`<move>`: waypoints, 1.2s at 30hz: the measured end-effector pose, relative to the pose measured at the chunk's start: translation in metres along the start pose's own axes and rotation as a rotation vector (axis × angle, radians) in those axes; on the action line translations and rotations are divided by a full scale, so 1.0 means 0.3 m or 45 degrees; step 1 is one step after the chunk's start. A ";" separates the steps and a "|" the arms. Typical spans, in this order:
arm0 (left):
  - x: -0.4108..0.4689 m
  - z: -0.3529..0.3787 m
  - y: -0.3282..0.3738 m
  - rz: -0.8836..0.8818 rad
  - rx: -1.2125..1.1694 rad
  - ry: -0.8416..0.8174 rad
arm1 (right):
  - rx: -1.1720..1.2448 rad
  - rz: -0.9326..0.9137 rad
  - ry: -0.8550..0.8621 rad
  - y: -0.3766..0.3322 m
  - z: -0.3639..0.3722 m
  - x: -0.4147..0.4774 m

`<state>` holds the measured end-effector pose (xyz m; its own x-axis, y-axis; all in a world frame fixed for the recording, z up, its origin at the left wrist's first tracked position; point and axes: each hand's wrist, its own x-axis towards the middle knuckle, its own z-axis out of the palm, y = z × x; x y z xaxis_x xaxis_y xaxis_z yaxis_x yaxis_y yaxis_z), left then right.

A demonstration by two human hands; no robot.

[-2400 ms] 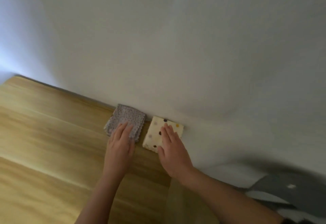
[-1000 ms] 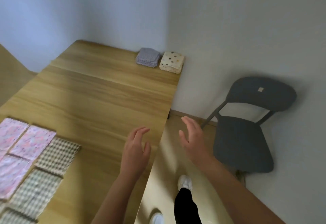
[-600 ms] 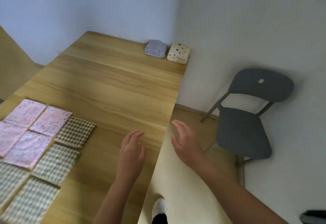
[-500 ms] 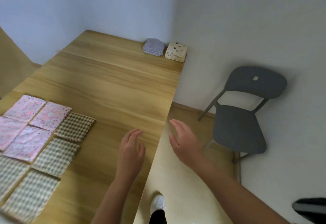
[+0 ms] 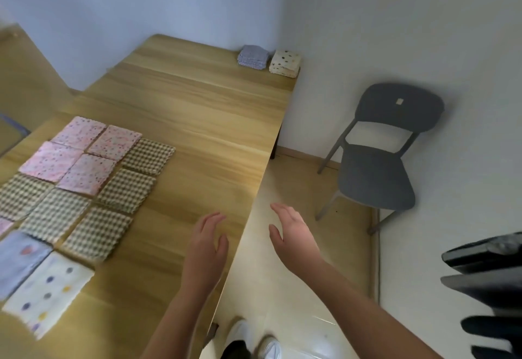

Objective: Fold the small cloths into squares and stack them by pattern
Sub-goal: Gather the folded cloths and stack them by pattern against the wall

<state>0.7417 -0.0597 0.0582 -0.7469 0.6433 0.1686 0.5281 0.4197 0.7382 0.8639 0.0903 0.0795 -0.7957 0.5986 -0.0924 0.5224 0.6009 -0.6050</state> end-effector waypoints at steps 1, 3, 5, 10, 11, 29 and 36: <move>-0.016 -0.020 -0.006 0.013 0.010 0.007 | 0.001 0.000 -0.001 -0.014 0.012 -0.018; -0.041 -0.065 -0.030 0.032 0.020 0.009 | 0.001 -0.011 -0.002 -0.054 0.042 -0.048; -0.065 -0.107 -0.060 0.001 0.012 0.001 | -0.012 -0.023 -0.009 -0.096 0.080 -0.074; -0.111 -0.236 -0.189 -0.104 0.037 -0.015 | -0.055 -0.045 -0.043 -0.221 0.211 -0.102; -0.118 -0.269 -0.226 -0.120 0.041 -0.024 | -0.064 -0.045 -0.046 -0.253 0.242 -0.103; -0.100 -0.835 -1.062 -0.446 0.521 -0.284 | -0.252 -0.125 -0.538 -0.988 1.060 -0.112; -0.082 -0.852 -1.224 -0.575 0.637 -0.475 | -0.372 -0.085 -0.763 -1.044 1.203 -0.090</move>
<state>0.4630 -0.3933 -0.0500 -0.7945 0.4767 -0.3762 0.3906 0.8755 0.2846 0.6112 -0.3052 -0.0140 -0.8178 0.2082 -0.5366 0.4606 0.7958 -0.3932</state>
